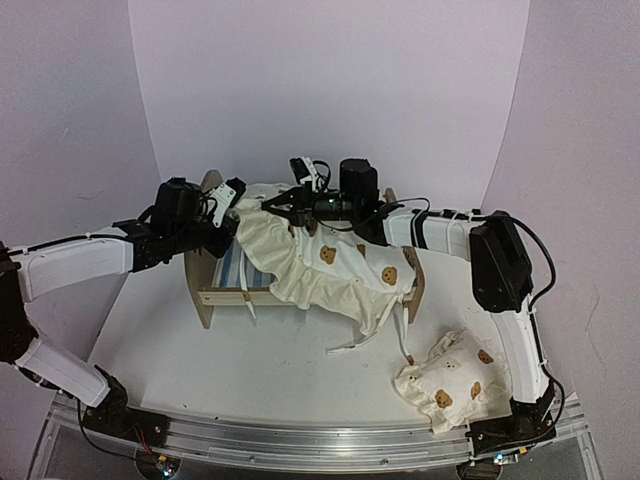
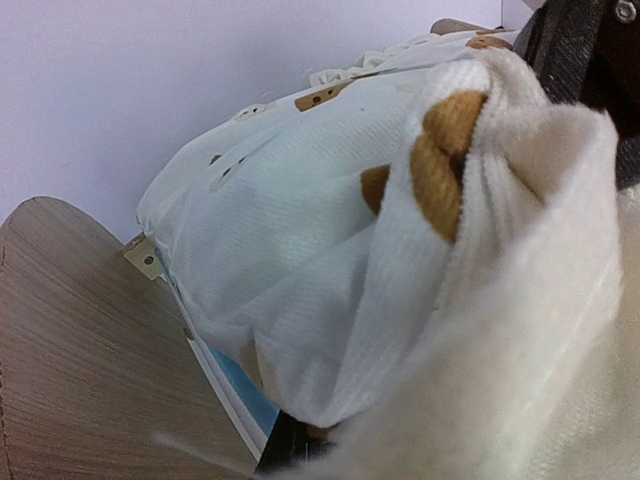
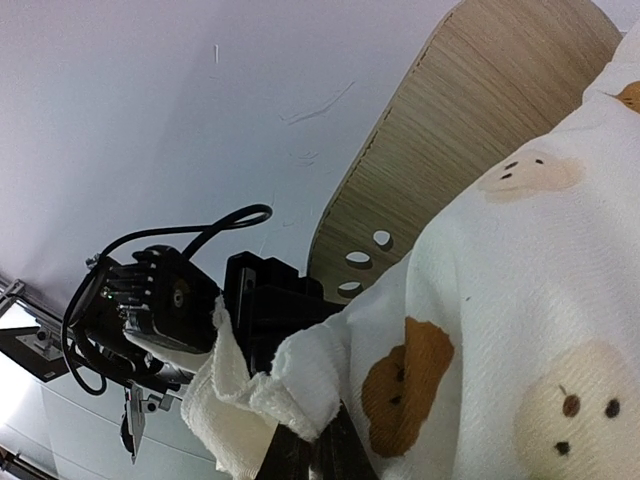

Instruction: Set up the pet bed

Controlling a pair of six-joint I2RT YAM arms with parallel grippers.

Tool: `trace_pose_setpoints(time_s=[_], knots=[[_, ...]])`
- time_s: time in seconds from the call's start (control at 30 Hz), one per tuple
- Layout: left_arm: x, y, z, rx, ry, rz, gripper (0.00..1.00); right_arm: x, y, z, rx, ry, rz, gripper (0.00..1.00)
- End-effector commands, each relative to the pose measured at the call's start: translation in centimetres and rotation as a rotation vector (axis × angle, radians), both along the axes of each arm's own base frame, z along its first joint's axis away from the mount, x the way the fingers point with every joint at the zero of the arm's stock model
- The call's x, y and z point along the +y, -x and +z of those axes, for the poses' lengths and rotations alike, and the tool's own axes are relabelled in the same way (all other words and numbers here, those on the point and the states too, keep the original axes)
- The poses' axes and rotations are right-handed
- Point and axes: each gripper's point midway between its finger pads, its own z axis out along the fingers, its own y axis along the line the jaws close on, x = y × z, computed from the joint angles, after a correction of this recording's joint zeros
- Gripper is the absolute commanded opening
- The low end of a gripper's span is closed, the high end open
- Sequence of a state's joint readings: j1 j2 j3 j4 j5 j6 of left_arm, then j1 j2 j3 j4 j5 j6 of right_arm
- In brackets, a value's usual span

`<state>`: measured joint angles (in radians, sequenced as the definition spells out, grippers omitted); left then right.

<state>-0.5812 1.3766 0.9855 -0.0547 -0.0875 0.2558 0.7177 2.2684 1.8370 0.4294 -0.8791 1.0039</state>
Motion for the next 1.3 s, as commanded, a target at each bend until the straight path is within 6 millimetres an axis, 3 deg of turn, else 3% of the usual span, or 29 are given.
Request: trace_pose_setpoints(time_s=[0.0, 0.27, 0.43, 0.63, 0.83, 1.27], knots=[[0.4, -0.2, 4.5, -0.120, 0.015, -0.011, 0.00, -0.6, -0.1, 4.3, -0.091, -0.081, -0.005, 0.00], [2.7, 4.4, 8.6, -0.111, -0.003, -0.048, 0.00, -0.5, -0.1, 4.1, -0.089, -0.084, 0.003, 0.00], [3.0, 6.6, 10.1, -0.107, -0.038, -0.119, 0.00, -0.6, 0.3, 3.9, -0.081, -0.078, 0.011, 0.00], [4.4, 6.7, 10.0, -0.127, -0.136, -0.089, 0.00, -0.5, 1.0, 3.1, -0.066, -0.063, 0.021, 0.00], [5.9, 6.3, 8.8, -0.132, -0.228, -0.036, 0.00, 0.1, 1.7, 2.4, -0.058, -0.055, 0.037, 0.00], [6.0, 6.7, 4.7, -0.072, -0.280, -0.063, 0.00, 0.8, 2.6, 2.2, -0.057, -0.052, 0.057, 0.00]])
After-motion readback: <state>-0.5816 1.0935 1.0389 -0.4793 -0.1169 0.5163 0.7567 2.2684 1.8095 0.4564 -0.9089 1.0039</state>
